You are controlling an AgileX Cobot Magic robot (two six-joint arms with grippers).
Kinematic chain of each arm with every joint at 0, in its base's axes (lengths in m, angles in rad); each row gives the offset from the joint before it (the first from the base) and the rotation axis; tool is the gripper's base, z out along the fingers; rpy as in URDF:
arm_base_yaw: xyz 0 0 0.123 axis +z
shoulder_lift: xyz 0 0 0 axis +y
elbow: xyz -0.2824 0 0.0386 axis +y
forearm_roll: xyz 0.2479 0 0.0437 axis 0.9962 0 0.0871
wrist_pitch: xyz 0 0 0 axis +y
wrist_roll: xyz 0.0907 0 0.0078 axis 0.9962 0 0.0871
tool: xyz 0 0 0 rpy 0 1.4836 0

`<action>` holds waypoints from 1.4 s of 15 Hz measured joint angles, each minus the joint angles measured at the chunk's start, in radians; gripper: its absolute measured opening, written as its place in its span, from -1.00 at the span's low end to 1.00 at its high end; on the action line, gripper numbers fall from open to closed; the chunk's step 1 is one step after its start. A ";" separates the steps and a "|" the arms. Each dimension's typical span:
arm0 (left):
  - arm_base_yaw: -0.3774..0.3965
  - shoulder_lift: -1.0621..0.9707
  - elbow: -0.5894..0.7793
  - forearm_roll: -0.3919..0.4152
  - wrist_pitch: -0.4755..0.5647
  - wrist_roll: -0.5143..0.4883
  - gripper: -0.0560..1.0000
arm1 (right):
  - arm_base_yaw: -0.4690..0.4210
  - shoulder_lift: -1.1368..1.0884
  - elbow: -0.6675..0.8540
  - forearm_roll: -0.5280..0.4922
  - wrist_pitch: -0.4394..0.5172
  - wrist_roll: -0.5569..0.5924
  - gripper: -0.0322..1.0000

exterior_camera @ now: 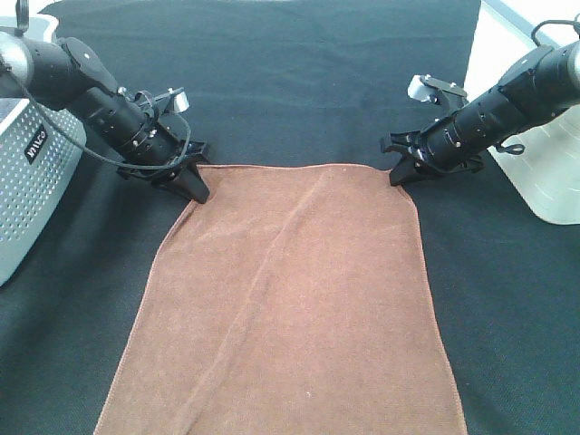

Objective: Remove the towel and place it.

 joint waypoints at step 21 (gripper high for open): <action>-0.014 0.114 -0.292 0.116 -0.623 0.003 -0.89 | 0.003 0.188 -0.487 -0.141 -0.313 -0.019 -0.94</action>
